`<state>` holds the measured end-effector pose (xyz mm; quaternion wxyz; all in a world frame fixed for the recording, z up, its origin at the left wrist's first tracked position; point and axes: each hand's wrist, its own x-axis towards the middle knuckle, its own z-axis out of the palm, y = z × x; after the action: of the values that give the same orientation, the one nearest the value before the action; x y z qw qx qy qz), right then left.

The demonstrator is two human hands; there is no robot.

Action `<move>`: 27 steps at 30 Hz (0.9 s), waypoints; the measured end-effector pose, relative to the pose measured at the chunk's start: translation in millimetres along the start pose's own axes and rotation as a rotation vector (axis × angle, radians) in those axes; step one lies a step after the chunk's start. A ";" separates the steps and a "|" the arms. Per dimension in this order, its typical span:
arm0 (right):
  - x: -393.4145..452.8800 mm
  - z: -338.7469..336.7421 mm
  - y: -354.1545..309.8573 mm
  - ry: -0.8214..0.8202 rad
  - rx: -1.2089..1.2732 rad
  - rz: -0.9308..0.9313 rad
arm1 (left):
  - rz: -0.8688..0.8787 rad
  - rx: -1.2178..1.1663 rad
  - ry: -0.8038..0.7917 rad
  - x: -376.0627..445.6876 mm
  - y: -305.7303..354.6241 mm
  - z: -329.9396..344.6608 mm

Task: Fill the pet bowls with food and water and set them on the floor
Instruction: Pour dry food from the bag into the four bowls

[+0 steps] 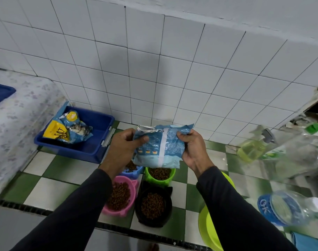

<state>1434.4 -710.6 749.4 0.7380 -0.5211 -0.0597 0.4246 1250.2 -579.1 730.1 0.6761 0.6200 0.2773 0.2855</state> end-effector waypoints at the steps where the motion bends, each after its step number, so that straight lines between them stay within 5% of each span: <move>1: 2.9 -0.3 -1.5 -0.011 -0.019 -0.014 | -0.002 -0.017 0.007 1.6 -0.2 -0.9; 8: 17.6 8.9 -3.0 -0.046 -0.111 -0.082 | -0.007 -0.082 0.074 14.2 -0.1 -8.3; 15: 29.3 44.5 6.2 -0.015 -0.084 -0.001 | -0.208 -0.317 0.177 37.8 10.5 -32.8; 27: 19.9 155.5 68.6 0.101 0.108 0.134 | -0.341 -0.058 0.103 73.1 20.4 -141.3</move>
<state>1325.7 -578.5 756.1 0.7371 -0.5040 0.0357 0.4487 1196.2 -428.3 738.0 0.7174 0.5287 0.4044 0.2058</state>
